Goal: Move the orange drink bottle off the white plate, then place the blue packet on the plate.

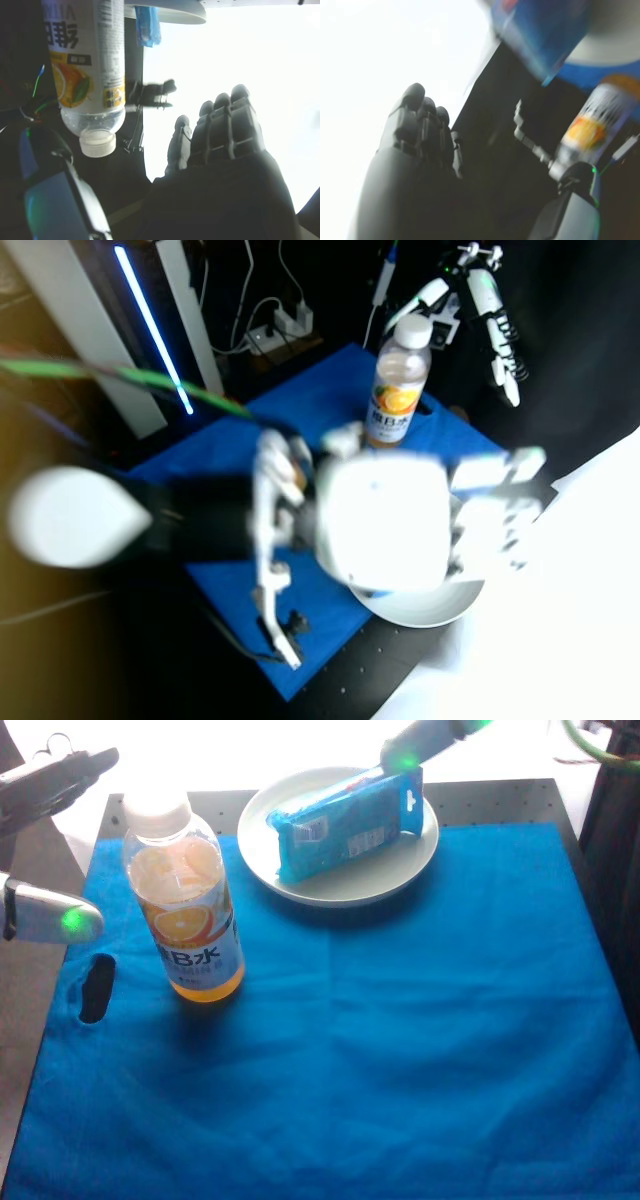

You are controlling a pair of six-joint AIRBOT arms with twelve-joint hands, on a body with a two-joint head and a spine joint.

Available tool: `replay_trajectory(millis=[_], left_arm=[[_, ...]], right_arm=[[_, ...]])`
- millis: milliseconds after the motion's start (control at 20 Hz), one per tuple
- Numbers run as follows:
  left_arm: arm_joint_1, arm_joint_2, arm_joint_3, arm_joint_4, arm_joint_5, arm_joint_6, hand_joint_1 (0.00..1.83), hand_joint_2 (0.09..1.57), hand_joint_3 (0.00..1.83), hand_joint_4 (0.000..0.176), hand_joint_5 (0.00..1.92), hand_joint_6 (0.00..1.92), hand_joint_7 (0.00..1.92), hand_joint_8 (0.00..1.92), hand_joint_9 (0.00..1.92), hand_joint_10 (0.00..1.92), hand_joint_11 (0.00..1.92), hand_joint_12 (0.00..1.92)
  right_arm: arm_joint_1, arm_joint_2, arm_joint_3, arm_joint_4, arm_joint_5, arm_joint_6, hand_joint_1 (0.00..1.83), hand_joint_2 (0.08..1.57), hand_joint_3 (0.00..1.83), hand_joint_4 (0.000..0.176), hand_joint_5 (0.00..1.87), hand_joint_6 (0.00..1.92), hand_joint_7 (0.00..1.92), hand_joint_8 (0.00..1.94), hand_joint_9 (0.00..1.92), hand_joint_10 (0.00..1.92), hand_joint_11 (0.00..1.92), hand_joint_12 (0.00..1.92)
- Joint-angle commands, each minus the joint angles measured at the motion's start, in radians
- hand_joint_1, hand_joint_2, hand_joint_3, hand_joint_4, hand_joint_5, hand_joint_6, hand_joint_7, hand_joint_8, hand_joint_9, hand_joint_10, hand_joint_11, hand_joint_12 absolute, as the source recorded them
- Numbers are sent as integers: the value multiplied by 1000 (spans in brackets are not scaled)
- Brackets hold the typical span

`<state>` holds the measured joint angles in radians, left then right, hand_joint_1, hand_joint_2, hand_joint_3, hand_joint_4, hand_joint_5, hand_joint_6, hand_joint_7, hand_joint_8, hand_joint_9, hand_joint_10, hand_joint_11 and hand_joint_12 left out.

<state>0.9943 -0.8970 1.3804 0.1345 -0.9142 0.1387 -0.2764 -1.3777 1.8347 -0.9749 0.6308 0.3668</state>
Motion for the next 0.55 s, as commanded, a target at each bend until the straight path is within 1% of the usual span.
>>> replay_trajectory(millis=[0,50,100,150,250,300,350,400,450,500], left_arm=[[0,11,-5,-49,-106,-8,654,669,1,176,0,0,0,0,0,0,0,0],[9,19,-10,-67,-117,-3,641,657,0,176,0,0,0,0,0,0,0,0],[32,36,-23,-104,-143,11,681,656,0,176,0,0,0,0,0,0,0,0],[50,47,-32,-130,-161,23,681,656,0,176,0,0,0,0,0,0,0,0],[110,71,-52,-210,-224,56,701,643,0,176,0,0,0,0,0,0,0,0],[147,78,-58,-257,-270,61,650,674,6,176,0,0,0,0,0,0,0,0],[184,83,-67,-300,-316,67,638,695,14,176,0,0,0,0,0,0,0,0],[212,88,-77,-329,-351,72,638,695,14,176,0,0,0,0,0,0,0,0],[238,92,-88,-350,-382,75,629,707,15,176,0,0,0,0,0,0,0,0],[263,94,-96,-364,-403,75,663,693,7,176,0,0,0,0,0,0,0,0]], right_arm=[[7,12,-11,55,57,1,745,534,0,176,0,0,220,10,171,6,0,576],[7,30,-27,67,74,-3,739,522,0,176,0,0,181,11,138,8,0,465],[7,56,-54,121,102,-61,760,540,3,176,0,0,182,6,141,7,0,469],[7,75,-76,135,103,-79,760,540,3,176,0,0,182,6,141,7,0,469],[7,127,-142,199,104,-169,767,555,4,176,0,0,188,2,150,4,0,367],[7,152,-174,231,108,-212,815,556,0,176,0,0,132,2,109,2,0,352],[2,170,-194,255,140,-231,845,542,0,176,0,0,103,3,78,4,0,238],[-12,185,-208,287,169,-241,845,542,0,176,0,0,103,3,78,4,0,238],[-35,203,-227,347,193,-282,814,560,6,176,0,0,93,2,43,0,0,209],[-52,226,-258,408,197,-352,806,555,3,176,0,0,105,6,45,2,49,234]])
